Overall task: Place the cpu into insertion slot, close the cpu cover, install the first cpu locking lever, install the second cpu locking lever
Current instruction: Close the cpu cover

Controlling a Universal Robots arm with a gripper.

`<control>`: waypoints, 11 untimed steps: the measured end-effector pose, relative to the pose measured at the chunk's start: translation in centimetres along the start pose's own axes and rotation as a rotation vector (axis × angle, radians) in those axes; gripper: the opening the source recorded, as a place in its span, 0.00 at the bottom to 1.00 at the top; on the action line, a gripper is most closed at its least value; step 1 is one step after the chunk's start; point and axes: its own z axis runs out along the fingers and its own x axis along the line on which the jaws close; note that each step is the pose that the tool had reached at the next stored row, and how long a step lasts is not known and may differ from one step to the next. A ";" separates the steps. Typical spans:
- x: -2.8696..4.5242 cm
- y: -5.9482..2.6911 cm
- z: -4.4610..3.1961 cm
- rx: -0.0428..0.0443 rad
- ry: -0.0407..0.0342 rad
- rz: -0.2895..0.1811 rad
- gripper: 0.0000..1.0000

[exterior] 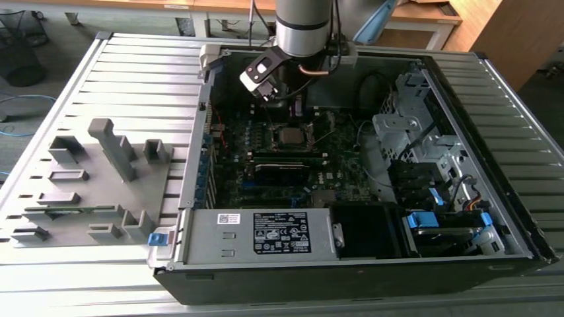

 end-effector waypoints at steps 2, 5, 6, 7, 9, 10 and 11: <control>0.00 0.02 -0.27 -0.0001 0.0001 0.000 0.11; 0.01 0.05 -0.82 -0.0001 0.0002 0.000 0.11; 0.01 0.06 -1.02 -0.0001 0.0002 0.000 0.11; 0.01 0.08 -1.25 -0.0001 0.0001 0.000 0.11; 0.01 0.10 -1.60 0.0000 0.0001 0.000 0.11; 0.01 0.10 -1.71 0.0000 0.0000 0.000 0.11; 0.01 0.11 -1.74 -0.0001 0.0003 0.000 0.11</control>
